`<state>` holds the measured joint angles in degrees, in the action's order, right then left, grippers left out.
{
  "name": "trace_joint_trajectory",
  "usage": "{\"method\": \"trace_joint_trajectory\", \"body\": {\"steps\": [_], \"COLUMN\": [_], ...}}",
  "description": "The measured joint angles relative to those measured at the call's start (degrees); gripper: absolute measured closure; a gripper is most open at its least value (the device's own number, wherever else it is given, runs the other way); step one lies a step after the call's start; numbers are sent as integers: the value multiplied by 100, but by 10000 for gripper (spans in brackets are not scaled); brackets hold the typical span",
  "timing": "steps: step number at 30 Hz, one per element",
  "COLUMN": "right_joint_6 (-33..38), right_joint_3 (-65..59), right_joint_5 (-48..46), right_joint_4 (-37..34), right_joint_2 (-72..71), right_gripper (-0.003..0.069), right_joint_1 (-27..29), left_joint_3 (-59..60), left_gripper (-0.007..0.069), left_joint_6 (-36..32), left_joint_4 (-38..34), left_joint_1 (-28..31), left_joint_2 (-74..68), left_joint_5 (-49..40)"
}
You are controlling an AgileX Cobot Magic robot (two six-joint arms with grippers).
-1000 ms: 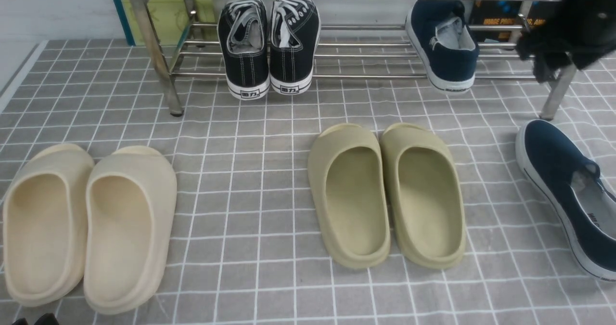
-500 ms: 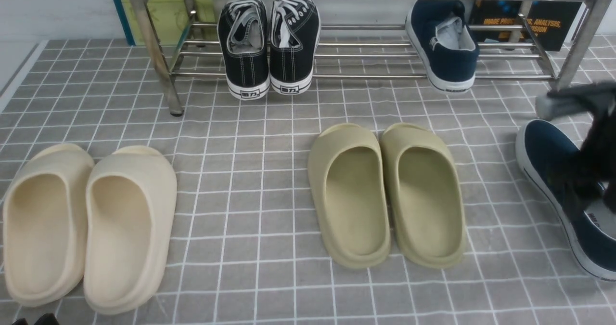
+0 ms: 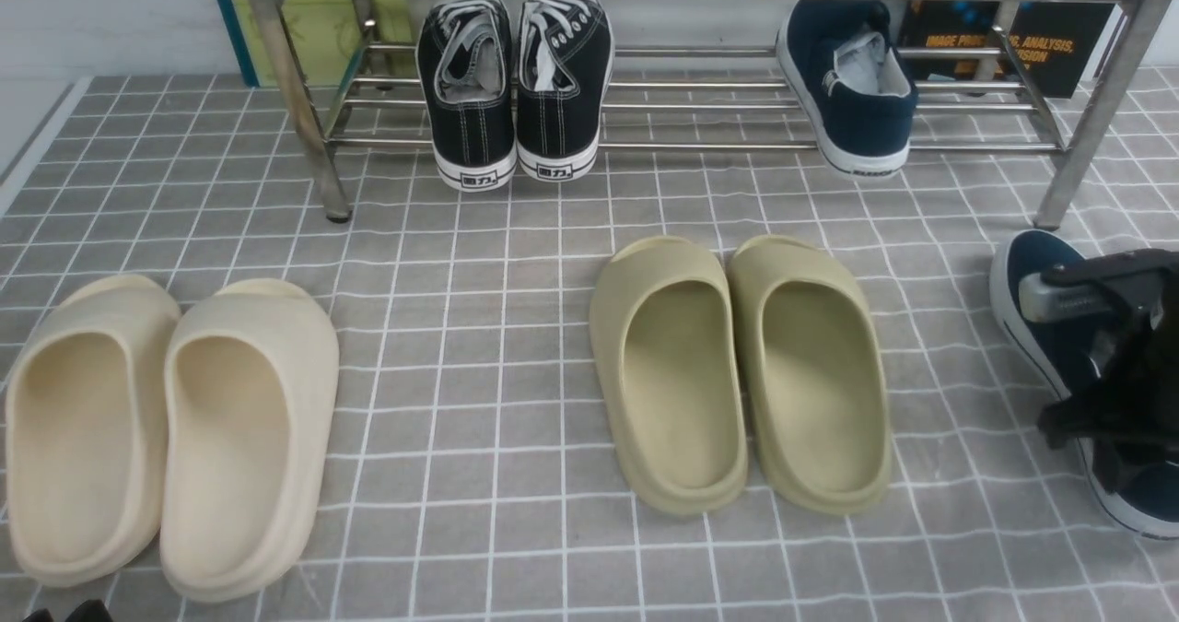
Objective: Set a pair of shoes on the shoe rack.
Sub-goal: Use the right arm to grab the shoe closest to it, then use the right arm to put a shoe into the shoe rack
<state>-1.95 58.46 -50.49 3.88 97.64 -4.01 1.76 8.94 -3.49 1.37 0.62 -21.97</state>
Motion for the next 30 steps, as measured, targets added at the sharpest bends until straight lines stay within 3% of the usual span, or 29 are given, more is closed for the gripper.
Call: {"method": "trace_joint_trajectory", "body": {"steps": [2, 3, 17, 30], "right_joint_6": [0, 0, 116, 807], "right_joint_3": [0, 0, 1183, 2252], "right_joint_5": [22, 22, -1219, -1378], "right_joint_4": [-39, -51, -136, -742], "right_joint_2": [0, 0, -1137, -369], "right_gripper": [614, 623, 622, 622], "right_joint_1": [0, 0, 0, 0], "left_joint_3": [0, 0, 0, 0], "left_gripper": [386, 386, 386, 386], "left_joint_6": [0, 0, 0, 0], "left_joint_4": [0, 0, 0, 0], "left_joint_1": [0, 0, 0, 0], "left_joint_2": [0, 0, 0, 0], "left_joint_5": [0, 0, 0, 0]}}
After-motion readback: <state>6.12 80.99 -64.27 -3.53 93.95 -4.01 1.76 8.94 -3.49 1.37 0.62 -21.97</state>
